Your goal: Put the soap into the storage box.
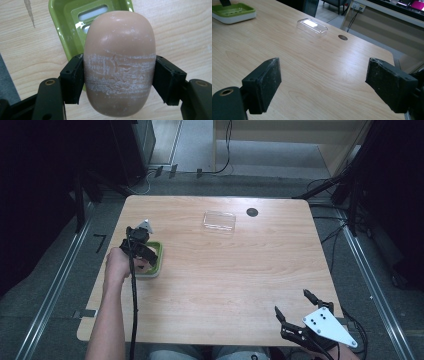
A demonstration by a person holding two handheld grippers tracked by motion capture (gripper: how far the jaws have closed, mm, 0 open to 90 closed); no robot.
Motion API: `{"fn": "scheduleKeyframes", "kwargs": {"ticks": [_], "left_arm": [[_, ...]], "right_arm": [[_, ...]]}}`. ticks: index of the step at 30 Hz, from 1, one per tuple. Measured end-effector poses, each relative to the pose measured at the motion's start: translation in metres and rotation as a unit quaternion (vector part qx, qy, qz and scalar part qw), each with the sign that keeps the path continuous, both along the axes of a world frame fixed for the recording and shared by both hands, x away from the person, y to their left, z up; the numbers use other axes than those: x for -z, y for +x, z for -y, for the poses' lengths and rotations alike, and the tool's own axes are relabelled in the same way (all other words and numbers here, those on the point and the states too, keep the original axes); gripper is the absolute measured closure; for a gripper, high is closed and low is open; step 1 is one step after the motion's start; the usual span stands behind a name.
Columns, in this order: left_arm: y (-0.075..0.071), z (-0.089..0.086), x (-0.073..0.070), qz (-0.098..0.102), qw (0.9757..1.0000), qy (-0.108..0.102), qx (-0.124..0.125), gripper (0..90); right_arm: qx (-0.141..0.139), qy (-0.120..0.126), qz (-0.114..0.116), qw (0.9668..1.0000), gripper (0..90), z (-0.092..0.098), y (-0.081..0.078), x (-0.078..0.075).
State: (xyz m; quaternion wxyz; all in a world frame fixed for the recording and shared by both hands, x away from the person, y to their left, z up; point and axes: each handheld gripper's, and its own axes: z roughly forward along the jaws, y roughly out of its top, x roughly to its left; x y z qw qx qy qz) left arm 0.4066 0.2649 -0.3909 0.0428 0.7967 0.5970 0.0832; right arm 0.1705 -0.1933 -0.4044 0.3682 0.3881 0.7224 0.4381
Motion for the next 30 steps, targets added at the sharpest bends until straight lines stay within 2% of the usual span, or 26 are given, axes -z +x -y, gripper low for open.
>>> {"fn": "scheduleKeyframes", "kwargs": {"ticks": [5,7,12,17,30], "left_arm": [[0.003,0.002,0.002,-0.004,1.0000,0.000,0.000,33.5],[0.006,0.001,0.004,-0.003,1.0000,0.005,-0.005,33.5],[0.009,-0.003,0.008,-0.007,0.9999,0.000,-0.015,33.5],[0.014,-0.006,0.012,-0.007,0.9997,0.005,-0.023,33.5],[0.024,-0.005,0.023,-0.009,0.9995,0.011,-0.028,33.6]], "right_arm": [[-0.001,0.000,0.000,1.0000,13.3,0.000,0.000,0.000],[-0.001,0.000,0.000,1.0000,13.3,0.000,0.000,0.000],[0.000,0.000,-0.001,1.0000,13.3,0.000,0.000,0.000],[-0.001,-0.001,-0.002,1.0000,13.3,0.000,0.000,0.000],[0.000,0.000,-0.001,1.0000,13.3,0.000,0.001,0.000]]}}
